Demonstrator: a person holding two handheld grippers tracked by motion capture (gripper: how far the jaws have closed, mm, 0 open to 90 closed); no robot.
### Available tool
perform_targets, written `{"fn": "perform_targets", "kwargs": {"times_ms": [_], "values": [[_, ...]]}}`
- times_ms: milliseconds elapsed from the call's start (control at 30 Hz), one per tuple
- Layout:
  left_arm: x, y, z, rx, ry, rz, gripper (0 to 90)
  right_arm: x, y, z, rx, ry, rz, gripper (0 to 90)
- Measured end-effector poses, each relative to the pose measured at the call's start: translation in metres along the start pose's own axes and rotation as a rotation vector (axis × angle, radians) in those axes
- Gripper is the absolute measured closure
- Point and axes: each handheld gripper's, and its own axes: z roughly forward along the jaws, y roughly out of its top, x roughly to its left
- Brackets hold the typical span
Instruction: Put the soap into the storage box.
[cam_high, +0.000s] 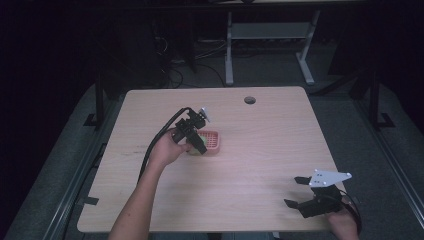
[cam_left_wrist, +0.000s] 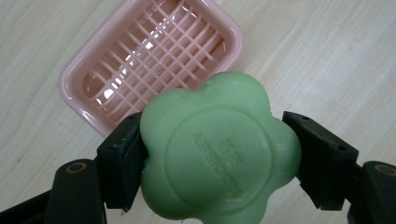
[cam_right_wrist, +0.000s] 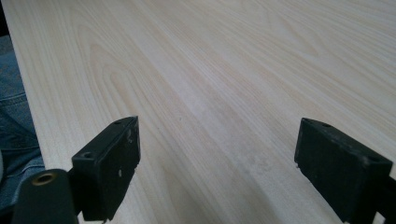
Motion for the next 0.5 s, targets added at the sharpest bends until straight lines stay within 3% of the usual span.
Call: {"fn": "perform_targets", "kwargs": {"times_ms": [500], "values": [[0.013, 0.016, 0.0, 0.009, 0.006, -0.022, 26.4, 0.0, 0.0, 0.0, -0.002, 0.001, -0.003, 13.8]]}}
